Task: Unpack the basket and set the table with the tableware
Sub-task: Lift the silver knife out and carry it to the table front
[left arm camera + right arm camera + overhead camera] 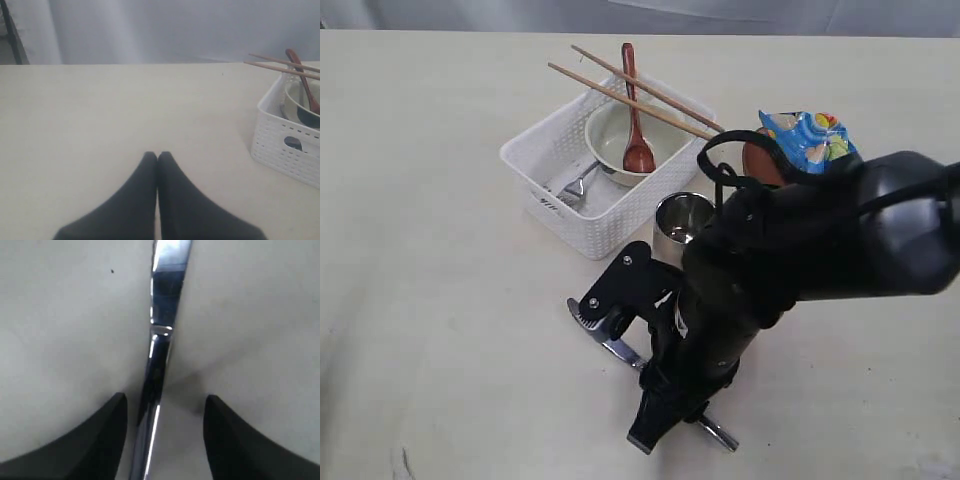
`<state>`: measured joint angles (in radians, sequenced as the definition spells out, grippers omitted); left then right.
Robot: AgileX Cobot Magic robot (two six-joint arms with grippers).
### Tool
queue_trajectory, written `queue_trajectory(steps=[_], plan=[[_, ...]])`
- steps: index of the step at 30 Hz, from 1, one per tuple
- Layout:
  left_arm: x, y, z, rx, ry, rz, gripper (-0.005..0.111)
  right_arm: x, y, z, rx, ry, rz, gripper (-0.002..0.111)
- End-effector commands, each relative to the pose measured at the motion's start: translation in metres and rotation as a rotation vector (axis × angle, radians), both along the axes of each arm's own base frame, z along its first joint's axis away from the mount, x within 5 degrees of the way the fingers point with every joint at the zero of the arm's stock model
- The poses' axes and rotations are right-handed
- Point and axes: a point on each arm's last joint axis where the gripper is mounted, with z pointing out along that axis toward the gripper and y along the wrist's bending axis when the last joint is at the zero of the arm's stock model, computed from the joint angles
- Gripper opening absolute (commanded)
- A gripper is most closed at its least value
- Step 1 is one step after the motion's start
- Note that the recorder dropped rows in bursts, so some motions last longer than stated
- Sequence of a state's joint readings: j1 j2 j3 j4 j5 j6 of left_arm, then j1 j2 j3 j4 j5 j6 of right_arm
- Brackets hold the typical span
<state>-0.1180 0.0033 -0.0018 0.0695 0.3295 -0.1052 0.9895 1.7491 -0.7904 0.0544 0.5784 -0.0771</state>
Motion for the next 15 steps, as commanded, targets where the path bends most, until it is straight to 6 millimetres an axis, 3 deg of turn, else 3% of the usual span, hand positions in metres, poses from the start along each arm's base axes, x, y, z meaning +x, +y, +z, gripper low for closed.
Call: queue_trajectory(steps=[1,4,6,11,15], plan=[[0.0,0.0,0.0,0.004,-0.007,-0.007,0.0,0.001,0.002,-0.009,-0.008,-0.003,-0.006,0.046],[0.0,0.0,0.0,0.004,-0.007,-0.007,0.0,0.001,0.003,-0.015,-0.013,0.011,-0.019,0.046],[0.0,0.0,0.0,0.004,-0.007,-0.007,0.0,0.001,0.003,-0.019,-0.023,0.023,-0.032,0.039],[0.0,0.0,0.0,0.004,-0.007,-0.007,0.0,-0.001,0.004,-0.019,-0.008,0.051,-0.09,0.0],[0.0,0.0,0.0,0.004,-0.007,-0.007,0.0,-0.006,0.009,-0.018,0.041,0.132,-0.257,0.0]])
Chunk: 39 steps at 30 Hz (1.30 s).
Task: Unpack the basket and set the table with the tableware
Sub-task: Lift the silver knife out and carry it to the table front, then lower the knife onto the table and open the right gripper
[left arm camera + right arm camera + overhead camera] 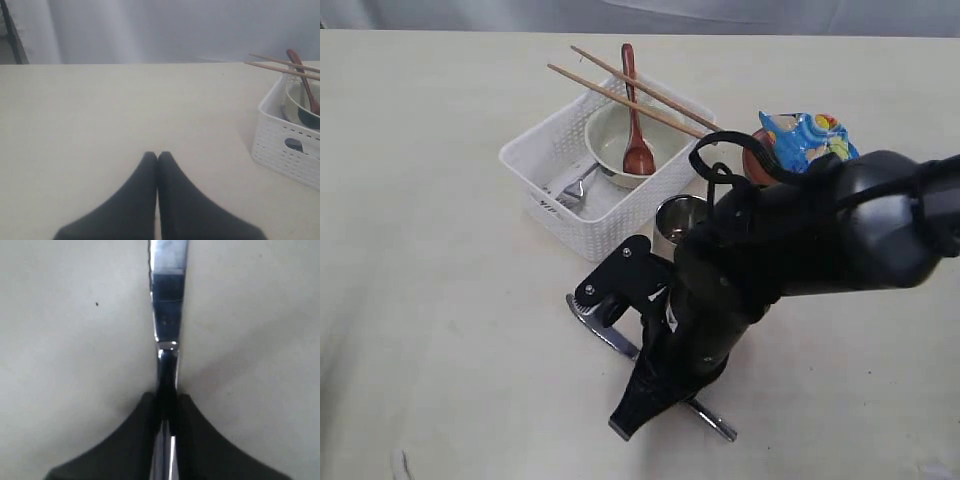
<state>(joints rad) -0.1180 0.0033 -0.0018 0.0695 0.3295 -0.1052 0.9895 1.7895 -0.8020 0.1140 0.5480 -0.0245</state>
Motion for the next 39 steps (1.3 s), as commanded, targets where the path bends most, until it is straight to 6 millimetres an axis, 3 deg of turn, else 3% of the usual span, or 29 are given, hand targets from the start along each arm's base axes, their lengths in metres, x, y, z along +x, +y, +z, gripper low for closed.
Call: queue_trajectory(steps=[1,7,15,19,22,26,39], plan=[[0.0,0.0,0.0,0.004,-0.007,-0.007,0.0,-0.009,0.004,-0.009,0.04,0.128,-0.204,-0.001],[0.0,0.0,0.0,0.004,-0.007,-0.007,0.0,-0.011,0.016,-0.005,0.153,0.226,-0.481,-0.001],[0.0,0.0,0.0,0.004,-0.007,-0.007,0.0,0.002,0.023,0.021,0.358,0.152,-0.738,-0.001],[0.0,0.0,0.0,0.004,-0.007,-0.007,0.0,0.004,0.022,0.012,0.326,0.156,-0.822,-0.001],[0.0,0.0,0.0,0.004,-0.007,-0.007,0.0,-0.007,0.016,0.001,0.335,0.153,-0.914,-0.001],[0.0,0.0,0.0,0.004,-0.007,-0.007,0.0,-0.026,0.013,-0.007,0.3,0.161,-0.883,-0.001],[0.0,0.0,0.0,0.004,-0.007,-0.007,0.0,-0.022,0.011,-0.003,0.295,0.173,-0.907,0.003]])
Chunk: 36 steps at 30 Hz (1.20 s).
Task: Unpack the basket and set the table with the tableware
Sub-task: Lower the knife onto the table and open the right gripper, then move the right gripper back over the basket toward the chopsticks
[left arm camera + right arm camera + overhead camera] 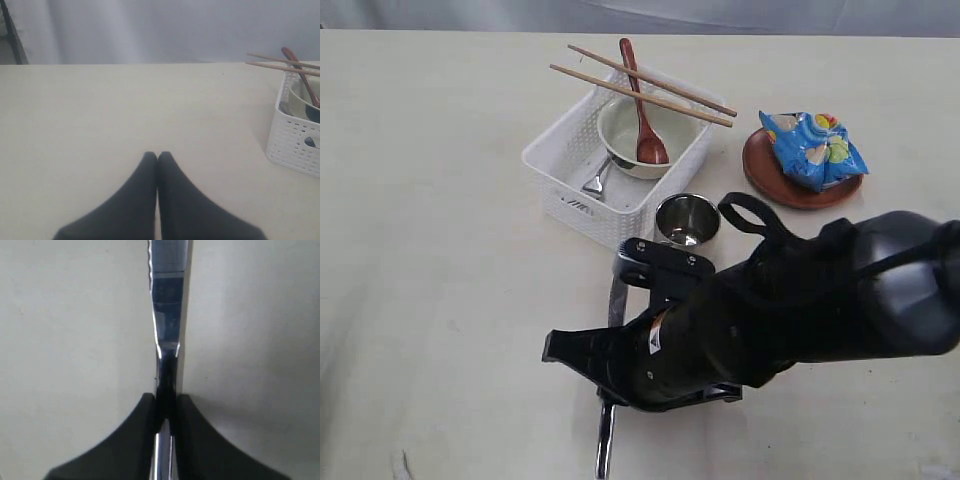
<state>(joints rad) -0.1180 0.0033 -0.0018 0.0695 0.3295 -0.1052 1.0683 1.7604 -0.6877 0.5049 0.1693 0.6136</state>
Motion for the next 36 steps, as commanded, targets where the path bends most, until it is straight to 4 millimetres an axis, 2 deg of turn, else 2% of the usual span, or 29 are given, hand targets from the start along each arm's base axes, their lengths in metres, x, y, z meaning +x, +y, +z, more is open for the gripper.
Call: queue_trajectory(steps=[1,4,5,7,13,15,19,22,27,29,32,36], plan=[[0.0,0.0,0.0,0.004,-0.007,-0.007,0.0,-0.002,-0.004,0.002,-0.026,0.03,0.019,0.007],[0.0,0.0,0.0,0.004,-0.007,-0.007,0.0,-0.004,-0.005,0.008,-0.015,0.029,0.029,0.03],[0.0,0.0,0.0,0.004,-0.007,-0.007,0.0,-0.004,-0.005,0.011,-0.007,0.026,0.03,0.041],[0.0,0.0,0.0,0.004,-0.007,-0.007,0.0,-0.004,-0.005,0.018,0.013,0.015,0.031,0.051],[0.0,0.0,0.0,0.004,-0.007,-0.007,0.0,-0.006,-0.008,0.041,0.073,-0.017,0.051,0.051],[0.0,0.0,0.0,0.004,-0.007,-0.007,0.0,-0.006,-0.007,0.053,0.101,-0.058,0.1,0.048],[0.0,0.0,0.0,0.004,-0.007,-0.007,0.0,0.001,0.01,0.098,0.155,-0.19,0.28,0.033],[0.0,0.0,0.0,0.004,-0.007,-0.007,0.0,0.023,0.022,0.129,0.067,-0.268,0.362,0.032],[0.0,0.0,0.0,0.004,-0.007,-0.007,0.0,0.079,0.029,0.159,-0.317,-0.298,0.476,0.035],[0.0,0.0,0.0,0.004,-0.007,-0.007,0.0,0.1,0.035,0.162,-0.372,-0.273,0.508,0.042],[0.0,0.0,0.0,0.004,-0.007,-0.007,0.0,0.127,0.044,0.156,-0.369,-0.219,0.564,0.054],[0.0,0.0,0.0,0.004,-0.007,-0.007,0.0,0.148,0.059,0.141,-0.355,-0.191,0.698,0.054]])
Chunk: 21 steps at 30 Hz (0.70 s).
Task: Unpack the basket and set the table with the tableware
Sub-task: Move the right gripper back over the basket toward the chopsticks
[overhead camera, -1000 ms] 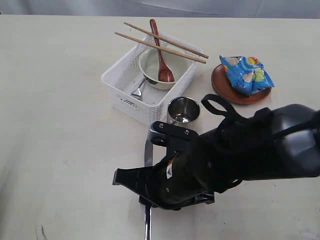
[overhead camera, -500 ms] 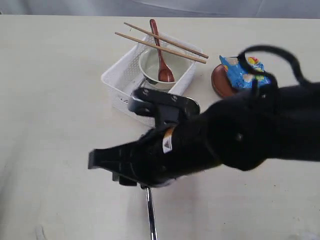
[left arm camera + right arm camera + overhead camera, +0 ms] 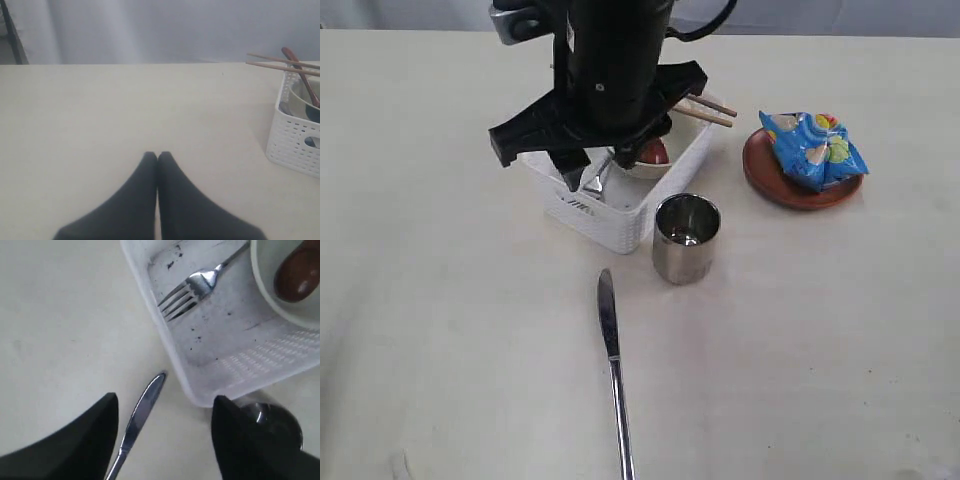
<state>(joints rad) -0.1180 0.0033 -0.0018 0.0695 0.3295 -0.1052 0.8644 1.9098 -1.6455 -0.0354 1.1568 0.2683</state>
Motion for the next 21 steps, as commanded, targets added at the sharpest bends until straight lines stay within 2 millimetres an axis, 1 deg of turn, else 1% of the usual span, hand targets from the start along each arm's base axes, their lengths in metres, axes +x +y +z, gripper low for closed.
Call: queue_trajectory(steps=[1,5,8,12,14,16,19,20,21], plan=[[0.0,0.0,0.0,0.004,-0.007,-0.007,0.0,0.019,0.013,-0.016,-0.037,0.043,0.143,0.054],[0.0,0.0,0.0,0.004,-0.007,-0.007,0.0,0.028,0.023,-0.033,-0.064,0.049,0.231,0.054],[0.0,0.0,0.0,0.004,-0.007,-0.007,0.0,0.033,0.026,-0.047,-0.097,0.043,0.247,0.054],[0.0,0.0,0.0,0.004,-0.007,-0.007,0.0,0.039,0.024,-0.06,-0.16,0.022,0.274,0.054],[0.0,0.0,0.0,0.004,-0.007,-0.007,0.0,0.04,0.026,-0.065,-0.16,0.013,0.305,0.047],[0.0,0.0,0.0,0.004,-0.007,-0.007,0.0,0.041,0.029,-0.069,-0.147,0.008,0.346,0.033],[0.0,0.0,0.0,0.004,-0.007,-0.007,0.0,0.043,0.032,-0.072,-0.143,-0.014,0.408,0.008],[0.0,0.0,0.0,0.004,-0.007,-0.007,0.0,0.043,0.032,-0.072,-0.143,-0.022,0.429,0.001],[0.0,0.0,0.0,0.004,-0.007,-0.007,0.0,0.044,0.033,-0.072,-0.137,-0.036,0.443,0.0]])
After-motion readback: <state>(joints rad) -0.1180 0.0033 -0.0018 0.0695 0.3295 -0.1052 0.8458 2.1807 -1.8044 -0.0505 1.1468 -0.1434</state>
